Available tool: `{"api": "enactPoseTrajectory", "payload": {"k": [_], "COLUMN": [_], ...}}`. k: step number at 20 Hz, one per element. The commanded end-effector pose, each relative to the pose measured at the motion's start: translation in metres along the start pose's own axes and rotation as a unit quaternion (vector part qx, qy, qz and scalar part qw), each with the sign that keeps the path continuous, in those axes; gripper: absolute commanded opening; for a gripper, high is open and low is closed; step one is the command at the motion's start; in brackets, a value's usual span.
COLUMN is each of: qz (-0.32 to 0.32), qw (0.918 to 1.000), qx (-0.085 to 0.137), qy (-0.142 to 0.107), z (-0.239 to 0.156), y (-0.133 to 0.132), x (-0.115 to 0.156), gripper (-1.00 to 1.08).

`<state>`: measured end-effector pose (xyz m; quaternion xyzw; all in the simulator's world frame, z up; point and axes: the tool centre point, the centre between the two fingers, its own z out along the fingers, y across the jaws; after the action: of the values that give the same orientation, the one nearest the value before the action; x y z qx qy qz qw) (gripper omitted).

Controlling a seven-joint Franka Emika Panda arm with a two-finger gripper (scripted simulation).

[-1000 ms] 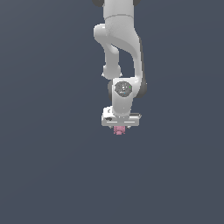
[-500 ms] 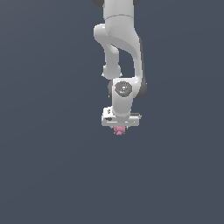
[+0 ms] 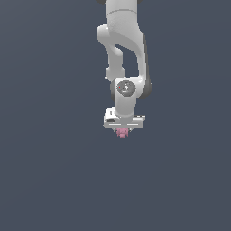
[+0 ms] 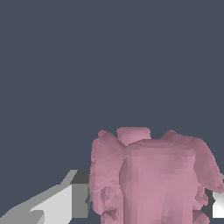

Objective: Pick up the object and move it to a goal position.

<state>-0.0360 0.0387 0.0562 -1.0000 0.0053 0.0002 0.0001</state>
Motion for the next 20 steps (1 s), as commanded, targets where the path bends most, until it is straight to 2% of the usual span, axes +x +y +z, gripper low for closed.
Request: {"api": "enactPoseTrajectory", "payload": {"k": [1, 9, 20], "qz": [0.000, 0.000, 0.000], "qw": [1.0000, 1.0000, 1.0000], "qx": [0.000, 0.000, 0.001], "qy": [0.001, 0.000, 0.000], "z": [-0.011, -0.072, -0.193], "y": [0.004, 0.023, 0.060], "x": [0.000, -0.004, -0.010], "gripper": [-1.00, -1.00, -1.00]}}
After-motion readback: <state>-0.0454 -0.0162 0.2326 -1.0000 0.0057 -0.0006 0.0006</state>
